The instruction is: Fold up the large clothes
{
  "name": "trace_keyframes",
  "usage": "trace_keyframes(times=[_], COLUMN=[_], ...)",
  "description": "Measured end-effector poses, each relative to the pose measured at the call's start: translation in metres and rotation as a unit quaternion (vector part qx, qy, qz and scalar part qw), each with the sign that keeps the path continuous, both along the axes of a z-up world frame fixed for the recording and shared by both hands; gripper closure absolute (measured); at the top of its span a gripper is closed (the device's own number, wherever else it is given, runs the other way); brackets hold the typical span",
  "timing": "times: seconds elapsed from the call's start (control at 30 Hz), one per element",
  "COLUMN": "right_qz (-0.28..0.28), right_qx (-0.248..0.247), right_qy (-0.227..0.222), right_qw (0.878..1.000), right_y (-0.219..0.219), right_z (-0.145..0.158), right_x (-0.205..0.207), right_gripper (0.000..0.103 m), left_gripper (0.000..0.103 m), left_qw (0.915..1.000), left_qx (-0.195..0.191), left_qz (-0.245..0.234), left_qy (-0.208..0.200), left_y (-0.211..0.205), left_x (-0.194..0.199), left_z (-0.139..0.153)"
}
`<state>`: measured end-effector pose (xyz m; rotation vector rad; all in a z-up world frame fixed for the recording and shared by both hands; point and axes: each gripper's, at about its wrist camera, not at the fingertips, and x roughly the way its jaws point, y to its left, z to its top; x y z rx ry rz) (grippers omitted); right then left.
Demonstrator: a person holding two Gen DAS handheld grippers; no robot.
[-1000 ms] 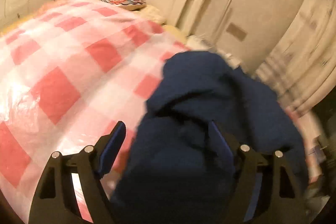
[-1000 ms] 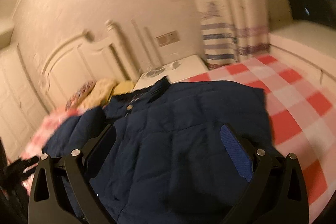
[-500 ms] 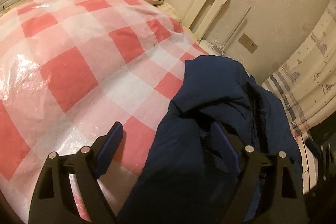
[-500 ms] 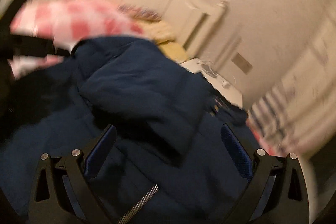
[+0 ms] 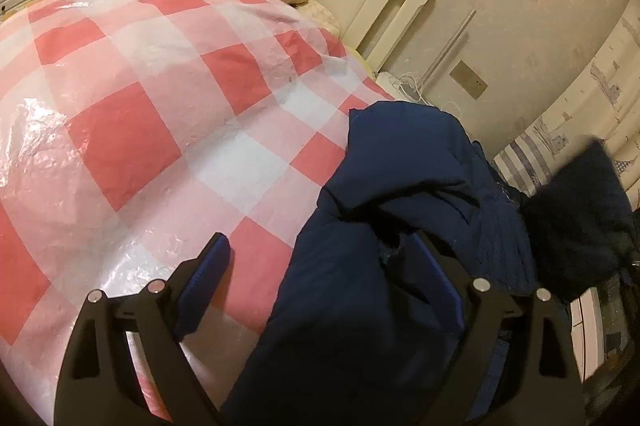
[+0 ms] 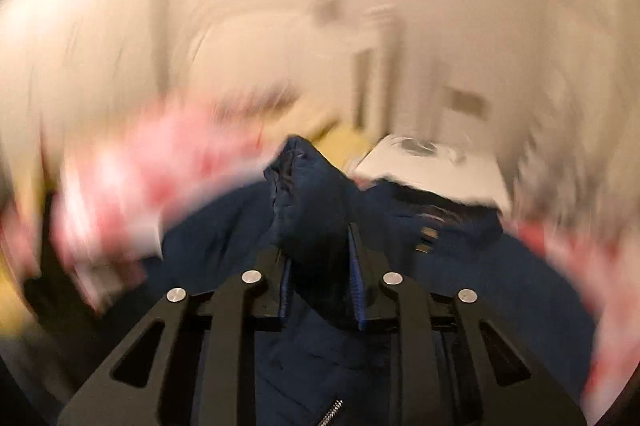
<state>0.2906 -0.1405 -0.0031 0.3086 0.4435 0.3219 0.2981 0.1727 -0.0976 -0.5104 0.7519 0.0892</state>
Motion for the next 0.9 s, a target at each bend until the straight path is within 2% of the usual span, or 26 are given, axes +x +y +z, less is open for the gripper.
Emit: trace_keyframes(times=[0.03, 0.07, 0.1, 0.2, 0.23, 0.27, 0.3, 0.47, 0.6, 0.63, 0.67, 0.73, 0.77, 0.83, 0.9], right_qz=[-0.038, -0.061, -0.092, -0.164, -0.165, -0.16, -0.152, -0.145, -0.145, -0.148, -0.149, -0.141, -0.127, -0.112, -0.098], right_qx=[0.092, 0.143, 0.194, 0.222, 0.242, 0.254, 0.265, 0.245, 0.269, 0.278, 0.287, 0.283, 0.25, 0.193, 0.162], right_qy=[0.014, 0.028, 0.062, 0.171, 0.193, 0.195, 0.189, 0.187, 0.174, 0.165, 0.153, 0.12, 0.122, 0.143, 0.177], right_qw=[0.995, 0.987, 0.975, 0.946, 0.937, 0.934, 0.933, 0.94, 0.936, 0.935, 0.934, 0.941, 0.952, 0.964, 0.966], right_y=[-0.046, -0.073, -0.108, -0.16, -0.169, -0.172, -0.173, -0.163, -0.169, -0.172, -0.175, -0.172, -0.162, -0.145, -0.13], right_z=[-0.008, -0.018, -0.036, -0.085, -0.101, -0.107, -0.11, -0.101, -0.097, -0.097, -0.095, -0.083, -0.073, -0.064, -0.065], right_x=[-0.005, -0.007, -0.008, -0.004, -0.004, -0.005, -0.006, 0.001, -0.008, -0.017, -0.025, -0.032, -0.027, -0.012, 0.005], right_gripper=[0.081, 0.08, 0.08, 0.08, 0.079, 0.08, 0.079, 0.072, 0.069, 0.058, 0.033, 0.006, 0.006, 0.006, 0.006], left_gripper=[0.013, 0.013, 0.012, 0.012, 0.012, 0.012, 0.012, 0.012, 0.012, 0.012, 0.012, 0.012, 0.012, 0.012, 0.012], left_qw=[1.0, 1.0, 1.0, 1.0, 1.0, 1.0, 1.0, 0.9999, 0.9999, 0.9999, 0.9999, 0.9999, 0.9999, 0.9999, 0.9999], left_qx=[0.0, 0.0, 0.001, 0.001, 0.002, 0.001, -0.001, 0.0, 0.0, 0.0, 0.0, 0.001, 0.001, 0.001, -0.001], left_qz=[-0.001, -0.002, -0.002, -0.006, -0.007, -0.007, -0.006, -0.005, -0.005, -0.006, -0.006, -0.007, -0.007, -0.007, -0.006], left_qy=[0.0, 0.001, 0.001, 0.004, 0.006, 0.007, 0.008, 0.01, 0.011, 0.011, 0.012, 0.013, 0.013, 0.014, 0.013], left_y=[0.0, -0.001, -0.001, -0.002, -0.002, -0.003, -0.002, -0.003, -0.003, -0.003, -0.004, -0.004, -0.004, -0.004, -0.003], left_x=[0.0, 0.001, 0.001, 0.002, 0.003, 0.003, 0.003, 0.003, 0.003, 0.003, 0.003, 0.004, 0.004, 0.004, 0.003], left_z=[0.0, 0.0, 0.0, -0.001, -0.001, -0.001, -0.002, -0.002, -0.002, -0.002, -0.002, -0.002, -0.002, -0.003, -0.003])
